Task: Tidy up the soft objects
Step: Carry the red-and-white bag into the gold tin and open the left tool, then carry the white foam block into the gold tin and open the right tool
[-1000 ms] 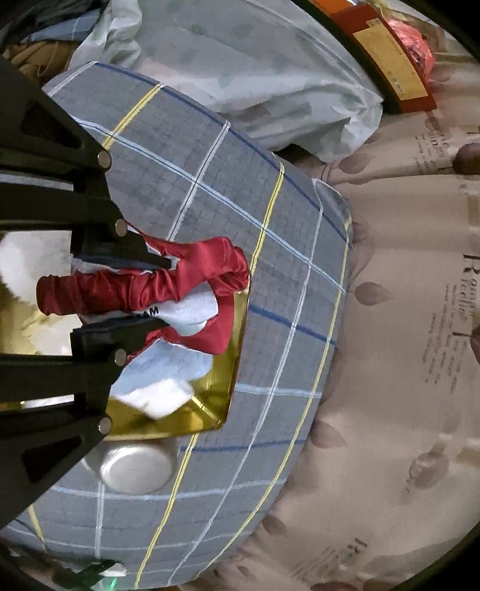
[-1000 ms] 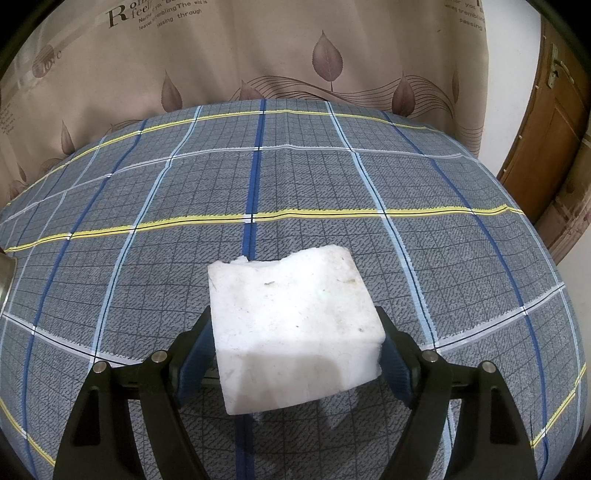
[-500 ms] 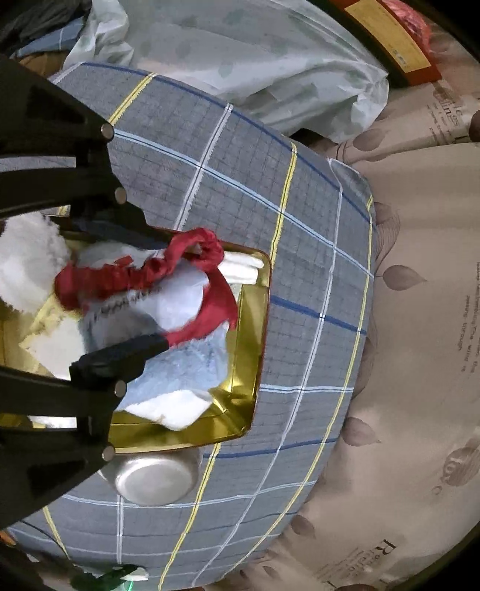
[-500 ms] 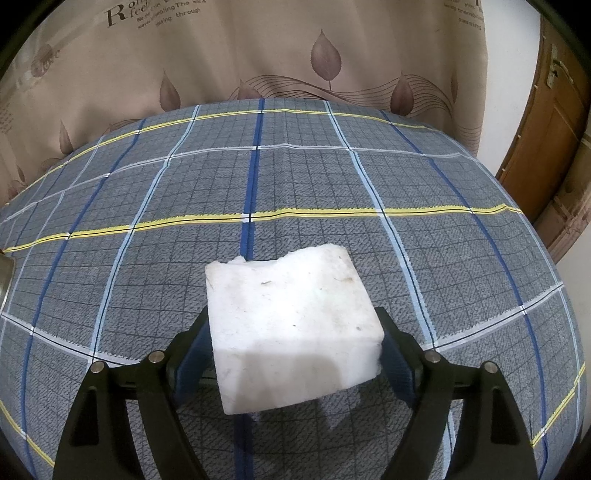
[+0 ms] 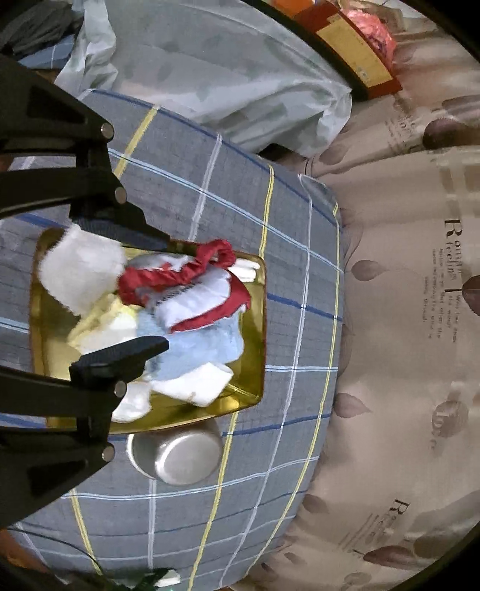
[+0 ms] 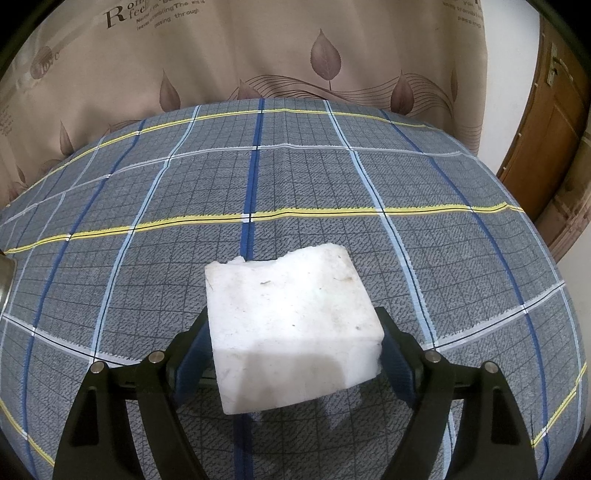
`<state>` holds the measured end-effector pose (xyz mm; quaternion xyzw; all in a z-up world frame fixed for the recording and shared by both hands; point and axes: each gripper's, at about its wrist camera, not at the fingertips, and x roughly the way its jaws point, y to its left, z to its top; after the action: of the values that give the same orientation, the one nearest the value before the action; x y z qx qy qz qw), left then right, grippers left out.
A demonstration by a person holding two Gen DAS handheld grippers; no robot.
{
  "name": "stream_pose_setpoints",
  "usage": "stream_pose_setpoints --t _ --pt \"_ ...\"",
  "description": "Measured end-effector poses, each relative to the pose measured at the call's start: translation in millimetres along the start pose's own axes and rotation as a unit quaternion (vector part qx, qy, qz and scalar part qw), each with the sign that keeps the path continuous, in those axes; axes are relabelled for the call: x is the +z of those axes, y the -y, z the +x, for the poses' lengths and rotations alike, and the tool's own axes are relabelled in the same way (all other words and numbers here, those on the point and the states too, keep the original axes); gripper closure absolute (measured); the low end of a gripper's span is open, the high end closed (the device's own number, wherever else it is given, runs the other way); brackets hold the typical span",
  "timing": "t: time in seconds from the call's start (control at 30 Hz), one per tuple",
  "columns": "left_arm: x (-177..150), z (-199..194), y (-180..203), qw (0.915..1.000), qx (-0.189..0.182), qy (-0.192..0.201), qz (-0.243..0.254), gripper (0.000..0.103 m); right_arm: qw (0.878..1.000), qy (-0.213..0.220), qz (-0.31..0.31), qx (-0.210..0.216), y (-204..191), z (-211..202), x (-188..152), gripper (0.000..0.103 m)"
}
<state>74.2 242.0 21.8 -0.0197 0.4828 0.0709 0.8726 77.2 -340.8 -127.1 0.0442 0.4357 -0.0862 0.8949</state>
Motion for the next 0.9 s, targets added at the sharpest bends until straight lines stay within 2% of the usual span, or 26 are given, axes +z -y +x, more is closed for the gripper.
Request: stream_pose_setpoints --t 0.17,0.33,0.6,0.77,0.9 --pt "-19.8 -9.1 -4.7 0.9999 0.008 0.004 -0.014 0.053 1.000 0.000 0.000 -0.001 -0.7 -0.2 -0.3 0.025" --pt "-37.2 -14.8 -7.4 0.9988 0.031 0.024 -0.029 0.053 1.000 0.002 0.005 -0.005 -2.5 -3.9 -2.2 0.033" --pt "-49.4 -17.3 -1.2 0.9985 0.034 0.040 -0.018 0.053 1.000 0.005 0.002 -0.010 -13.4 -18.0 -6.9 0.036" --pt "-53.6 -17.4 -6.4 0.9980 0.040 0.042 -0.027 0.053 0.999 0.003 -0.029 0.016 -38.1 -37.0 -9.0 0.036" --pt "-54.9 -17.0 -14.2 0.9977 0.037 0.037 -0.042 0.053 0.997 -0.005 -0.058 0.055 -69.0 -52.9 -13.2 0.036"
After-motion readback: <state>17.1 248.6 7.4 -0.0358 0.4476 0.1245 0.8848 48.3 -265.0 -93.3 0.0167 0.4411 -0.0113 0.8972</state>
